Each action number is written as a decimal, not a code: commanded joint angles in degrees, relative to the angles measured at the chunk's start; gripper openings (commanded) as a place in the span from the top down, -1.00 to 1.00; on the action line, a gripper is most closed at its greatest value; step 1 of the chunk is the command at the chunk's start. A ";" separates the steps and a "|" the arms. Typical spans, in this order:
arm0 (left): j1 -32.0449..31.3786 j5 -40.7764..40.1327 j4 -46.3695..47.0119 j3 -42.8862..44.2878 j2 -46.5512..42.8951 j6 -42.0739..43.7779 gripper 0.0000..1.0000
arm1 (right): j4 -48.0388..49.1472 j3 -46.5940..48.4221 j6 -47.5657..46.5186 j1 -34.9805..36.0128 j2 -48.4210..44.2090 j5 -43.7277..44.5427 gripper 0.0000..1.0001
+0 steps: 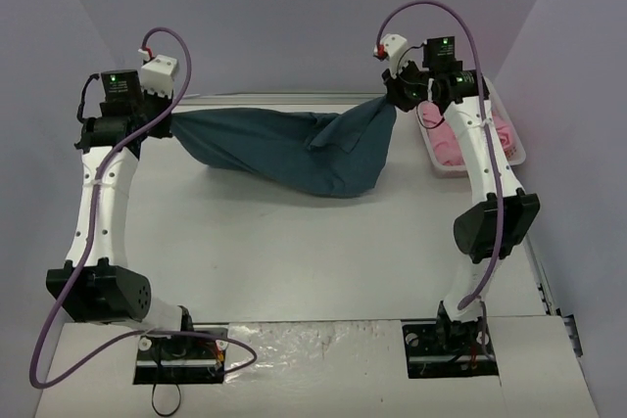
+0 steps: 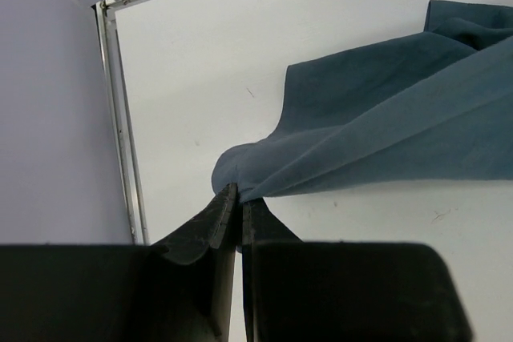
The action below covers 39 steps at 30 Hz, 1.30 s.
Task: Fold and stack the t-shirts
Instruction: Flatten out the tshirt
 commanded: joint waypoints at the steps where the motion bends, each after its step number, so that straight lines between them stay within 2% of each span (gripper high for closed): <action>1: 1.39 -0.96 -1.23 2.13 -5.49 0.56 0.95 | -0.31 0.37 1.80 -0.22 -8.88 -0.90 1.00; 6: 1.48 0.62 -4.83 -2.18 -12.61 0.47 0.95 | -0.40 -7.98 4.70 -0.57 -19.43 -1.78 1.00; 12: 1.39 2.30 -9.05 -9.48 -24.73 2.13 0.95 | -1.10 -18.80 9.53 -0.57 -38.31 -0.20 1.00; 15: 1.48 1.86 -11.07 -7.12 -28.96 2.40 0.95 | -2.59 -18.11 10.68 -0.66 -42.99 1.56 1.00; 17: 1.39 1.33 -12.65 -2.46 -29.49 2.49 0.95 | -3.56 -14.52 11.03 -0.92 -43.62 2.26 1.00; 23: 1.39 -1.91 -11.34 7.38 -26.07 2.66 0.95 | -4.88 -3.36 11.47 -2.16 -38.10 3.57 1.00; 26: 1.48 -2.28 -9.76 8.88 -23.17 2.49 0.95 | -4.79 0.08 11.21 -2.16 -33.10 5.42 1.00; 29: 1.48 -2.19 -8.27 7.84 -19.57 2.23 0.95 | -4.36 1.94 9.72 -2.16 -27.65 7.18 1.00; 36: 1.48 -2.27 1.65 -2.53 -8.69 1.96 0.95 | 2.58 -4.03 8.22 -2.33 -16.21 8.68 1.00; 39: 1.39 -2.71 4.21 -1.14 -2.02 1.79 0.95 | 4.43 -1.50 8.04 -2.68 -8.66 9.99 1.00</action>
